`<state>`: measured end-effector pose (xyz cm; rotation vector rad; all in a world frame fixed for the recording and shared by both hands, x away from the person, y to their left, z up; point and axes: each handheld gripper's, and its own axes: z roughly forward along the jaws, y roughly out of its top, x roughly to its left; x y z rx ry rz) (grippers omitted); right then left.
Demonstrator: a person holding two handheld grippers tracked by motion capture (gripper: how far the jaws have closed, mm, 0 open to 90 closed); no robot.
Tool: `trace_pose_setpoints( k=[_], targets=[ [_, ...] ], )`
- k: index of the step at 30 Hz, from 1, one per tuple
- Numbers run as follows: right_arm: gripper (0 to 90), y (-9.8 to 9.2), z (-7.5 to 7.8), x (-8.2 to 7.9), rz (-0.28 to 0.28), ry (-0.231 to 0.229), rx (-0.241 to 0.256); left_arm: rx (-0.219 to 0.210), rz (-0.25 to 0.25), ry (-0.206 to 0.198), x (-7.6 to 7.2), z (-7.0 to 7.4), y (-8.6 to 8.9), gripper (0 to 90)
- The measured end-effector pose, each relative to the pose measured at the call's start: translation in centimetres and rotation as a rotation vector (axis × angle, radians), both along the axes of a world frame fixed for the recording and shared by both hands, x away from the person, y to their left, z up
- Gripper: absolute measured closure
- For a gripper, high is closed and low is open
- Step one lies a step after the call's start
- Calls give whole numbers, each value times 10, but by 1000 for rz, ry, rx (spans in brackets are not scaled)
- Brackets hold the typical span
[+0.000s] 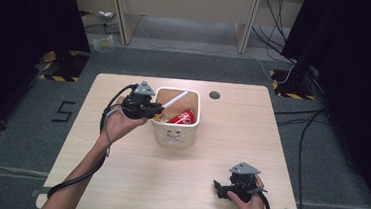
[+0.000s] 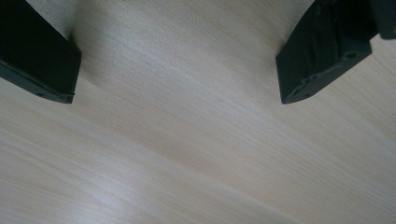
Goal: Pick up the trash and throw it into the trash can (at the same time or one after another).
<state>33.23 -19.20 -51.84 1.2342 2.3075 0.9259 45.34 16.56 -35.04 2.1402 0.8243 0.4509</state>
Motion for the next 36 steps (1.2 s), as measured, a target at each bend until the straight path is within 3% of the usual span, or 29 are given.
trace_pose_setpoints(
  k=[31,36],
  targets=[
    [2,0,0,0,0,0,0,25,9,65,19,-10,-10,785],
    [2,0,0,0,0,-2,1,-2,17,67,19,-7,-10,705]
  ],
)
